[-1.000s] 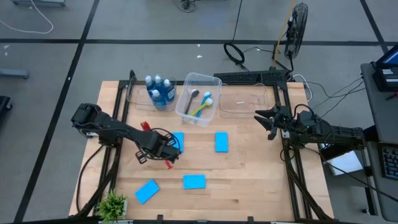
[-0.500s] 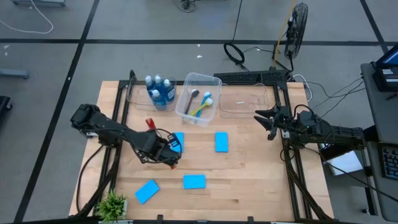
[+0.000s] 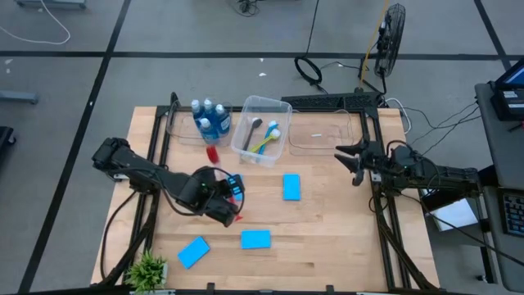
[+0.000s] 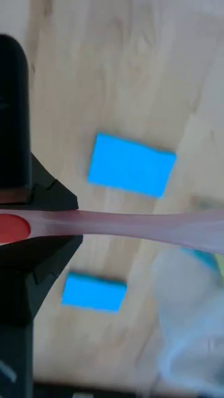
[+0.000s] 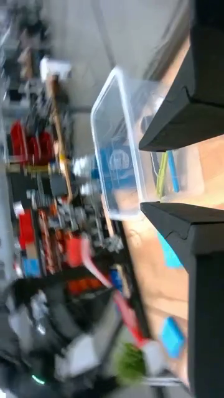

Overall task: Pick & Place Kitchen Sink Supplies
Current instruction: Put the red dish brush into the transparent container

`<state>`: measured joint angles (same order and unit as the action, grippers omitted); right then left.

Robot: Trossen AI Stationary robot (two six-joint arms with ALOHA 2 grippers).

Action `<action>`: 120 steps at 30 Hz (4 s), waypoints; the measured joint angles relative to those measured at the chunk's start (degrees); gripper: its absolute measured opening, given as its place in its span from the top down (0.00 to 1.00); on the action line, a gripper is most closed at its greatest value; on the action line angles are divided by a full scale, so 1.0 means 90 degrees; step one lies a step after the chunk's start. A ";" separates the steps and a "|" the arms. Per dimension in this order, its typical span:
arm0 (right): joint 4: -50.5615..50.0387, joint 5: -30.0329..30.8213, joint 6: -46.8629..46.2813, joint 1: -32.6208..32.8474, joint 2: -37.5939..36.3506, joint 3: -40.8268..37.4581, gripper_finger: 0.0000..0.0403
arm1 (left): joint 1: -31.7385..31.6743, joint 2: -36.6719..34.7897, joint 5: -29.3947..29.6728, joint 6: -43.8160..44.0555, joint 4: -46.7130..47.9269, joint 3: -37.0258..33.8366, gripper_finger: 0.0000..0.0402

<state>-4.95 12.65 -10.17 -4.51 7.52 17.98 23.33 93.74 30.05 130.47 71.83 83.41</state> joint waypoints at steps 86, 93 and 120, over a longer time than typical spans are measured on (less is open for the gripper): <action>-0.0816 -0.1417 0.0422 0.0002 -0.0810 -0.0002 0.68 | -0.2169 0.0004 -0.0738 -0.9275 -0.6915 0.0613 0.87; -0.0816 -0.1417 0.0422 0.0002 -0.0810 -0.0002 0.68 | -0.2930 0.0003 -0.0347 -0.8865 -0.6391 0.0613 0.87; -0.0760 -0.1414 0.0420 0.0000 -0.0805 -0.0002 0.68 | -0.5432 0.0627 -0.2718 -0.8683 -0.4911 0.0608 0.87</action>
<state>-11.79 -0.08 -6.39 -4.51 0.27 17.96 -25.56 99.38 5.59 52.32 27.64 88.88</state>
